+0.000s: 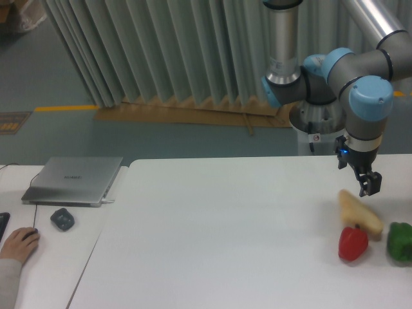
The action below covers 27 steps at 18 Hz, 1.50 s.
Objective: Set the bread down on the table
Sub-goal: 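Open the gripper, release the bread, and lift away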
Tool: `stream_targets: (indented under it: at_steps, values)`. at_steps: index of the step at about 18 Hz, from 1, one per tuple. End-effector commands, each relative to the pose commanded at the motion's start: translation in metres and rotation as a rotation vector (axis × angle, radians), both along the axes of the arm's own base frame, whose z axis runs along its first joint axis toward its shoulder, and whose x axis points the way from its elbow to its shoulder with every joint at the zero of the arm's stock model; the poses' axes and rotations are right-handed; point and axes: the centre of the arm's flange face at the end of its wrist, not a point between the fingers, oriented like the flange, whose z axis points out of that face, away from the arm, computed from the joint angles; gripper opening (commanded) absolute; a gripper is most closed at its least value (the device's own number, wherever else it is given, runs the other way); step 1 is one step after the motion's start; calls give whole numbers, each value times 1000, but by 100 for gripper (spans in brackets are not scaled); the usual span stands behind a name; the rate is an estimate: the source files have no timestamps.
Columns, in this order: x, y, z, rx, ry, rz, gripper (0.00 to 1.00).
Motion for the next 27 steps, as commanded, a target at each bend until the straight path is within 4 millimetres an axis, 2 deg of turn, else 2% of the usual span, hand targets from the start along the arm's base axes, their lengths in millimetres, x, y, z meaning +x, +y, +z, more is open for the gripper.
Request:
stream_targets:
  at_steps: [4, 7, 10, 15, 18, 20, 26, 27]
  values:
    - [-1, 0, 1, 2, 3, 2, 100]
    - [-9, 5, 21, 35, 27, -5, 100]
    - [-14, 11, 31, 71, 76, 2, 100]
    - [-26, 11, 35, 114, 131, 7, 100]
    - [-41, 6, 47, 132, 150, 28, 100]
    - [-59, -2, 51, 137, 160, 43, 100]
    - [-99, -29, 47, 145, 179, 0, 100]
    - [-99, -29, 47, 146, 178, 1, 100]
